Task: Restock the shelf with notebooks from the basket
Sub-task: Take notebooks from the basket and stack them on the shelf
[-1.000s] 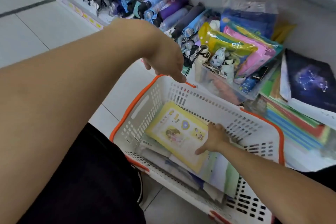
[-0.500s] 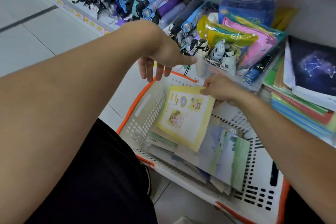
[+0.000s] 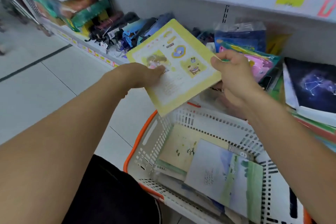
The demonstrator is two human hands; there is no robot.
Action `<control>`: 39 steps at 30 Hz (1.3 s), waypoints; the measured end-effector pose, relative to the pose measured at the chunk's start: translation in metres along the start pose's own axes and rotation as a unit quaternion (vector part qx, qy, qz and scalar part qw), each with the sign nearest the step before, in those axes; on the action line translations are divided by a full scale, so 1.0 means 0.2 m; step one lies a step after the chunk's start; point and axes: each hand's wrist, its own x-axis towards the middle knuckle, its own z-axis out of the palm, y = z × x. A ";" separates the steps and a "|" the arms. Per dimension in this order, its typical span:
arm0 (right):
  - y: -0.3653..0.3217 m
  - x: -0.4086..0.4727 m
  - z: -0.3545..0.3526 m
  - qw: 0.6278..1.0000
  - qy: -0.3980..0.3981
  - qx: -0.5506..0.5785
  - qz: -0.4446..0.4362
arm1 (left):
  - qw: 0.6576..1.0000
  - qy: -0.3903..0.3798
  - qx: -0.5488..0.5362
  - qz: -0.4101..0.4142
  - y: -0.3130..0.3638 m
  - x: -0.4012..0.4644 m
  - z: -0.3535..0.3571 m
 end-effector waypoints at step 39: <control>1.34 -0.28 -0.62 0.684 -0.203 -0.671 0.201 | 0.984 -0.107 0.100 0.106 -0.03 0.06 0.06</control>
